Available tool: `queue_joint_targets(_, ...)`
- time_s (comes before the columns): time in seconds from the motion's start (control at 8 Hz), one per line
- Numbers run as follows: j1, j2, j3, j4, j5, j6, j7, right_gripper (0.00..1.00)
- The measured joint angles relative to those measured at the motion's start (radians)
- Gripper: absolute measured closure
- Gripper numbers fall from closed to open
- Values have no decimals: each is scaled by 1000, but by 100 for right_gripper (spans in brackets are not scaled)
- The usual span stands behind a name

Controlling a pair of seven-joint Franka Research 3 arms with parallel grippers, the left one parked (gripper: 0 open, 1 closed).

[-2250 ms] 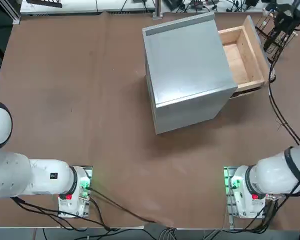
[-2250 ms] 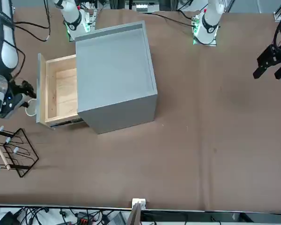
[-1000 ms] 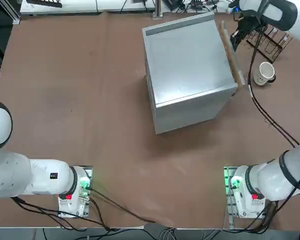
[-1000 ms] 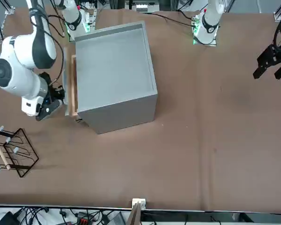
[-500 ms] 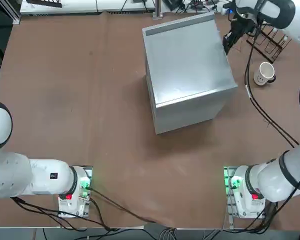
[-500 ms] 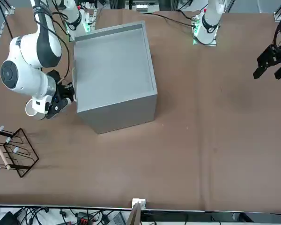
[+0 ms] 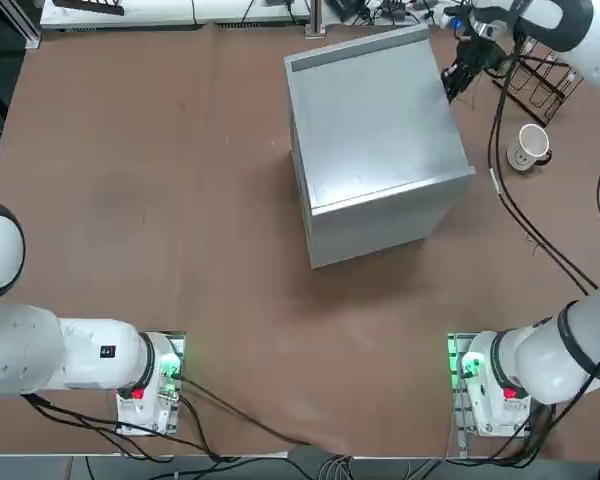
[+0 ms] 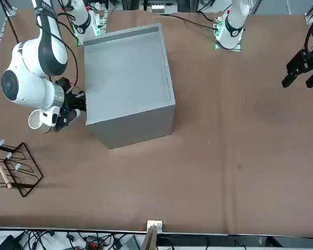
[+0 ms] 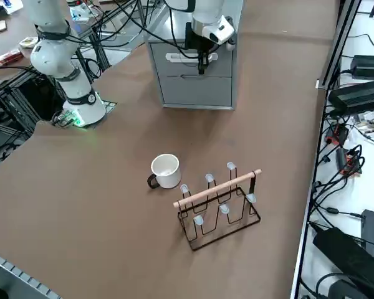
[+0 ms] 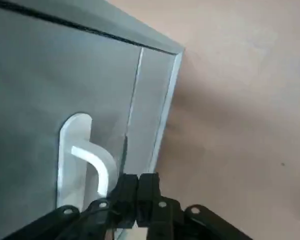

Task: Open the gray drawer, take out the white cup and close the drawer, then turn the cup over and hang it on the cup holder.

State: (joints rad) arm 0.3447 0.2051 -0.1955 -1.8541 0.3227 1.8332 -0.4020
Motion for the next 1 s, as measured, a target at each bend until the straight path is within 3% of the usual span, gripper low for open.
queue_joint_targets(0.5, 2, 1, -5, 37, -9, 1, 15, 98)
queue_joint_targets(0.75, 12, -5, -3, 188, -70, -93, 34, 96)
queue_joint_targets(1.0, -4, -10, -8, 323, -139, -178, 53, 88)
